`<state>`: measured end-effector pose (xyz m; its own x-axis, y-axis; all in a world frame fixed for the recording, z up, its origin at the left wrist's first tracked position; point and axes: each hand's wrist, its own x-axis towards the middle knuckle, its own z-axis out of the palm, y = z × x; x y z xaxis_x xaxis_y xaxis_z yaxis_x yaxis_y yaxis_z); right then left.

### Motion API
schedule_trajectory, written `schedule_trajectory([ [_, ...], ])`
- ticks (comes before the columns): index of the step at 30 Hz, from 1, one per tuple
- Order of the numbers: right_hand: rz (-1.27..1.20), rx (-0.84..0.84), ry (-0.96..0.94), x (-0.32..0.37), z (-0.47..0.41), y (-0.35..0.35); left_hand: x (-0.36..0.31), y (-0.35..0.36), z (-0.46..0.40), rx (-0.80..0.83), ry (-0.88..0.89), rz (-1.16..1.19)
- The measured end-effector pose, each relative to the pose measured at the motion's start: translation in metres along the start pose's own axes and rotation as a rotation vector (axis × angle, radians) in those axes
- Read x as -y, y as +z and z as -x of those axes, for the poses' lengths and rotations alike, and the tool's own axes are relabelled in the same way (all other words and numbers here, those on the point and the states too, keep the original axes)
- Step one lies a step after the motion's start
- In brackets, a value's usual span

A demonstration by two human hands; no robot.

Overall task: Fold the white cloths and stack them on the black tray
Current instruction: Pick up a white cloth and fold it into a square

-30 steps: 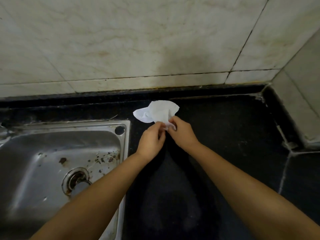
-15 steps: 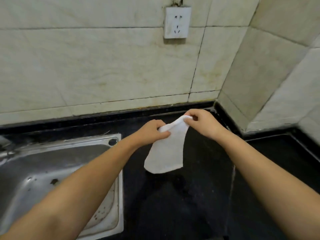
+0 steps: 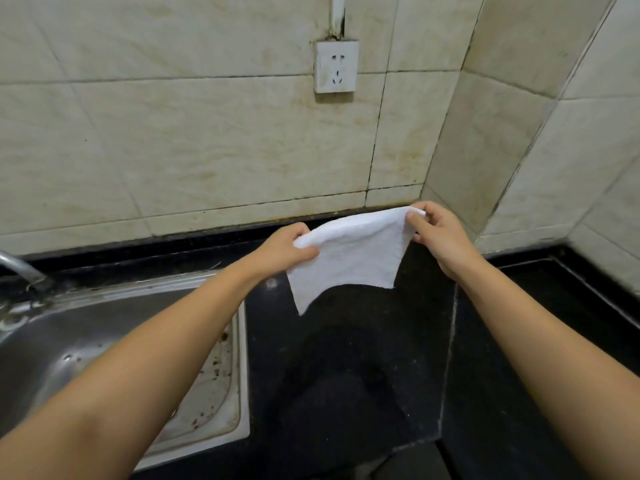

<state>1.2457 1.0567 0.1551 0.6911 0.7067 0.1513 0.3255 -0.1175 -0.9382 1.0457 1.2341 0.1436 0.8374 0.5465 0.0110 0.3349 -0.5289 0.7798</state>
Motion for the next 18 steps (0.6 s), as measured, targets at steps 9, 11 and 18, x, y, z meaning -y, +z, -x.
schedule_trajectory([
  [9, -0.031, 0.218, 0.352, -0.095, 0.123, 0.014, 0.090, 0.076, 0.095, 0.449, -0.270, 0.025],
  [11, 0.000, 0.303, 0.479, -0.116, 0.147, 0.013, 0.108, 0.089, 0.115, 0.541, -0.335, 0.028],
  [18, 0.172, 0.353, 0.604, -0.138, 0.137, 0.020, 0.126, 0.105, 0.107, 0.398, -0.420, 0.017],
])
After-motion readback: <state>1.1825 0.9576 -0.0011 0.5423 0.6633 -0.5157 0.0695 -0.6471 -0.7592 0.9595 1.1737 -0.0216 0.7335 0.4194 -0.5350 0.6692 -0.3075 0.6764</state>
